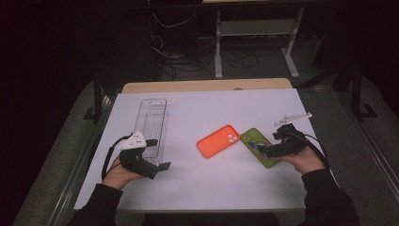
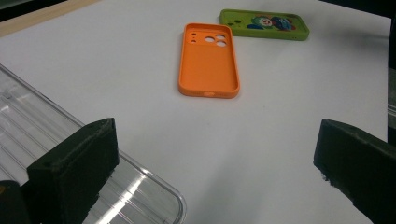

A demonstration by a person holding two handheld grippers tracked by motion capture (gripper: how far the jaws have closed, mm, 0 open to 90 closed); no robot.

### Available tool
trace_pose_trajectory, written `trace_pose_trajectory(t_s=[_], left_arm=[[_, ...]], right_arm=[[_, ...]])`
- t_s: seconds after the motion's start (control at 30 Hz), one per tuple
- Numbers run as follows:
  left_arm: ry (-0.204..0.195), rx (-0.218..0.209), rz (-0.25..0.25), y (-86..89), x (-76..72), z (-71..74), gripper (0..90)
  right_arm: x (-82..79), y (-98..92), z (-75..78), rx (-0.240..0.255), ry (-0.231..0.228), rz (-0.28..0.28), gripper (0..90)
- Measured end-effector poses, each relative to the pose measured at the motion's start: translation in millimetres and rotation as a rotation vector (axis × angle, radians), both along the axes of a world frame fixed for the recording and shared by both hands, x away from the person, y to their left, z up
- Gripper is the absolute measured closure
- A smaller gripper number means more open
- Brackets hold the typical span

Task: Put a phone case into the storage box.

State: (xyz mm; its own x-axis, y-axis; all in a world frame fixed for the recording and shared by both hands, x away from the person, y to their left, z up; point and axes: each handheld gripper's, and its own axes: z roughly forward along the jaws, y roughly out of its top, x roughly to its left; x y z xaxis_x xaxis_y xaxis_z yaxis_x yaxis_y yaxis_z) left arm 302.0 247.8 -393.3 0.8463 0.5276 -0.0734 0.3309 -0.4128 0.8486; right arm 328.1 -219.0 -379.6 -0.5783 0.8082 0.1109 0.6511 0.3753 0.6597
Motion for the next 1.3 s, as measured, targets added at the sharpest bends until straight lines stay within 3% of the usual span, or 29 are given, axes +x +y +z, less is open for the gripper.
trace_pose_trajectory(t_s=[0.13, 0.53, 0.93, 1.17, 1.3], left_arm=[[0.004, -0.001, 0.001, -0.6, -0.1, -0.3, 0.0], [-0.006, 0.008, -0.006, 0.3, 0.7, 0.2, 0.0], [-0.003, 0.002, -0.006, -0.9, 0.4, -0.2, 0.0], [-0.001, 0.002, -0.003, -0.5, 0.2, 0.2, 0.0], [0.001, 0.011, -0.005, 0.2, 0.0, 0.5, 0.0]], right_arm=[[4.2, 2.7, 9.0, 0.006, -0.036, -0.029, 0.9], [21.0, 8.0, 24.6, -0.002, -0.071, -0.055, 0.0], [36.3, 9.5, 27.6, -0.007, -0.047, -0.095, 0.0], [37.8, 11.1, 24.9, -0.026, -0.042, -0.089, 0.0], [37.1, 11.9, 21.9, -0.031, -0.013, -0.097, 0.0]])
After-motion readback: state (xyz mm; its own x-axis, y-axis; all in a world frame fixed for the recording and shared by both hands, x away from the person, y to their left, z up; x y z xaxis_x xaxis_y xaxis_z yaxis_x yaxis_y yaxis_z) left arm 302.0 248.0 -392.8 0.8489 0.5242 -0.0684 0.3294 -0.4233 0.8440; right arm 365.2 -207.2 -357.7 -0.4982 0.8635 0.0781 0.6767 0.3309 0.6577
